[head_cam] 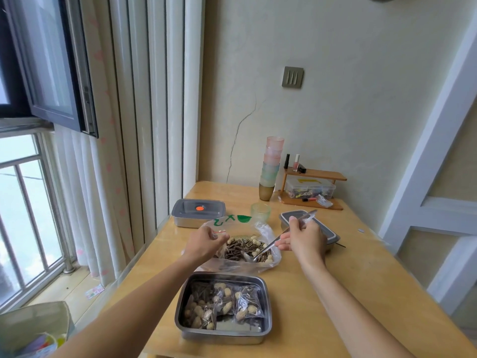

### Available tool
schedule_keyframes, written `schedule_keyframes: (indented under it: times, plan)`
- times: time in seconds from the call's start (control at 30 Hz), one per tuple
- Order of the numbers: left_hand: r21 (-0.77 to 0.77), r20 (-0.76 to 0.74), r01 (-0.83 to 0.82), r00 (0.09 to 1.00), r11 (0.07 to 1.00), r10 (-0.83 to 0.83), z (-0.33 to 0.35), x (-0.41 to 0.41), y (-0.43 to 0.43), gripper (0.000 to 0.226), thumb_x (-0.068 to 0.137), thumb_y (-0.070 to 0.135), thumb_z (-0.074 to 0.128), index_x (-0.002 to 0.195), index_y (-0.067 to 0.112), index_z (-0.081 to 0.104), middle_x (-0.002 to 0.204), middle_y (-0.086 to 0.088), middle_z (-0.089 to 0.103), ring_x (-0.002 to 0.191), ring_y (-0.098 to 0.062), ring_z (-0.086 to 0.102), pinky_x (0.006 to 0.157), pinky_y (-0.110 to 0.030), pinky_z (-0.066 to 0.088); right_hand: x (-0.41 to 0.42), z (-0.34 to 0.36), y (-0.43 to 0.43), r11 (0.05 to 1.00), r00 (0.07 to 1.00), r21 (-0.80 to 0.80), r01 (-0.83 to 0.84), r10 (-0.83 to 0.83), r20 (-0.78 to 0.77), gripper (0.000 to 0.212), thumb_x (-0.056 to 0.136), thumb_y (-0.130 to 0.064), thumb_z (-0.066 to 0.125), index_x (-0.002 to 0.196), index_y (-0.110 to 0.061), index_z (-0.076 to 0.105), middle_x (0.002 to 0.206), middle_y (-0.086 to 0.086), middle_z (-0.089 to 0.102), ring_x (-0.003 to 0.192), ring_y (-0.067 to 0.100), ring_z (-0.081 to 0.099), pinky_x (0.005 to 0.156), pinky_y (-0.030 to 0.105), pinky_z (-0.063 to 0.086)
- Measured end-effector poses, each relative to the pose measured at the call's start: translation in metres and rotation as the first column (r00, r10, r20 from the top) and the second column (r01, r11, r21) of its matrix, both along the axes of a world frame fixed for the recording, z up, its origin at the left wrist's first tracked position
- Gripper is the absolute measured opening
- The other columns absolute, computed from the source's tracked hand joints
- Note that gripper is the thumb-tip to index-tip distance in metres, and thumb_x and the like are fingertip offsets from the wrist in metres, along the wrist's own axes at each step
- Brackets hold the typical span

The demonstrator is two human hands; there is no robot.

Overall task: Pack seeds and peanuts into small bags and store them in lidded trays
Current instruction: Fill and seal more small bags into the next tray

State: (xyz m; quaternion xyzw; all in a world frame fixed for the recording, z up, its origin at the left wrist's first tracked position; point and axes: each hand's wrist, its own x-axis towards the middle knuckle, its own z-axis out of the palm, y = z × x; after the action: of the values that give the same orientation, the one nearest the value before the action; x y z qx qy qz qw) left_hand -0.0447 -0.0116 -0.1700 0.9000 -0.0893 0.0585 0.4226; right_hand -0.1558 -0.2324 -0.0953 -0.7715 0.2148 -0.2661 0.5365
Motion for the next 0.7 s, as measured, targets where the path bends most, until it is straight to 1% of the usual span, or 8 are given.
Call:
schedule_keyframes:
  times: [0.07, 0.17, 0.27, 0.37, 0.43, 0.5, 0.6, 0.7]
  plan:
    - [0.006, 0.015, 0.000, 1.000, 1.000, 0.000, 0.000, -0.001, -0.001, 0.053, 0.091, 0.054, 0.070, 0.088, 0.002, 0.063, 0.087, -0.013, 0.072, 0.081, -0.024, 0.067, 0.072, -0.039, 0.053, -0.001, 0.000, 0.000, 0.998, 1.000, -0.069, 0.010, -0.008, 0.021, 0.036, 0.108, -0.025, 0.051, 0.085, -0.001, 0.064, 0.059, 0.008, 0.073, 0.047, 0.021, 0.071, 0.041, 0.018, 0.049]
    - [0.016, 0.040, 0.008, 0.999, 1.000, -0.009, -0.002, 0.000, -0.004, 0.052, 0.089, 0.054, 0.070, 0.084, 0.003, 0.063, 0.085, -0.011, 0.070, 0.079, -0.024, 0.066, 0.075, -0.041, 0.054, 0.000, -0.005, 0.001, 0.988, 1.000, -0.151, 0.009, -0.007, 0.014, 0.030, 0.107, -0.022, 0.049, 0.089, -0.003, 0.062, 0.058, 0.004, 0.072, 0.047, 0.018, 0.070, 0.046, 0.018, 0.052]
    - [0.074, 0.042, 0.015, 0.999, 0.997, -0.018, -0.004, 0.002, -0.004, 0.053, 0.088, 0.059, 0.069, 0.087, 0.006, 0.067, 0.081, -0.007, 0.071, 0.077, -0.021, 0.066, 0.074, -0.041, 0.056, 0.004, -0.010, 0.000, 0.986, 1.000, -0.165, 0.002, 0.001, 0.014, 0.027, 0.107, -0.022, 0.049, 0.089, -0.006, 0.061, 0.056, 0.001, 0.072, 0.047, 0.014, 0.070, 0.060, 0.030, 0.060]
    - [0.111, 0.040, 0.021, 0.999, 0.994, -0.026, -0.006, 0.004, -0.005, 0.052, 0.087, 0.060, 0.068, 0.085, 0.008, 0.068, 0.080, -0.006, 0.072, 0.076, -0.019, 0.066, 0.071, -0.040, 0.055, 0.007, -0.015, -0.001, 0.986, 0.999, -0.168, 0.008, -0.002, 0.038, 0.026, 0.106, -0.023, 0.049, 0.088, -0.009, 0.061, 0.056, -0.001, 0.072, 0.048, 0.012, 0.070, 0.069, 0.036, 0.061]
    - [0.140, 0.039, 0.022, 0.999, 0.990, -0.028, -0.007, 0.005, -0.004, 0.050, 0.087, 0.061, 0.067, 0.082, 0.012, 0.065, 0.078, -0.003, 0.069, 0.075, -0.017, 0.064, 0.066, -0.036, 0.052, 0.009, -0.016, -0.002, 0.985, 0.999, -0.173, 0.009, -0.001, 0.051, 0.026, 0.107, -0.023, 0.049, 0.088, -0.010, 0.060, 0.058, 0.000, 0.072, 0.049, 0.012, 0.070, 0.069, 0.036, 0.061]
    - [0.167, 0.031, 0.028, 0.999, 0.986, -0.033, -0.007, 0.005, -0.004, 0.046, 0.087, 0.061, 0.068, 0.083, 0.015, 0.062, 0.080, -0.001, 0.067, 0.075, -0.015, 0.061, 0.061, -0.032, 0.045, 0.009, -0.016, -0.002, 0.981, 0.998, -0.193, -0.004, 0.015, 0.055, 0.026, 0.107, -0.023, 0.048, 0.089, -0.009, 0.061, 0.058, 0.000, 0.072, 0.048, 0.012, 0.070, 0.065, 0.035, 0.061]
    - [0.198, 0.032, 0.042, 0.998, 0.979, -0.050, -0.007, 0.004, -0.005, 0.041, 0.088, 0.057, 0.070, 0.090, 0.017, 0.062, 0.086, 0.002, 0.067, 0.080, -0.015, 0.061, 0.061, -0.029, 0.042, 0.010, -0.017, -0.002, 0.970, 0.998, -0.244, -0.021, 0.033, 0.046, 0.030, 0.108, -0.023, 0.046, 0.089, -0.006, 0.062, 0.057, 0.000, 0.071, 0.047, 0.010, 0.068, 0.061, 0.033, 0.061]
    - [0.219, 0.041, 0.064, 0.996, 0.974, -0.075, -0.009, 0.004, -0.007, 0.031, 0.090, 0.050, 0.070, 0.094, 0.021, 0.060, 0.088, 0.002, 0.066, 0.081, -0.014, 0.059, 0.062, -0.028, 0.040, 0.012, -0.022, -0.004, 0.948, 0.997, -0.314, -0.045, 0.063, 0.049, 0.036, 0.109, -0.023, 0.042, 0.084, -0.007, 0.062, 0.055, 0.002, 0.068, 0.050, 0.010, 0.068, 0.064, 0.040, 0.061]
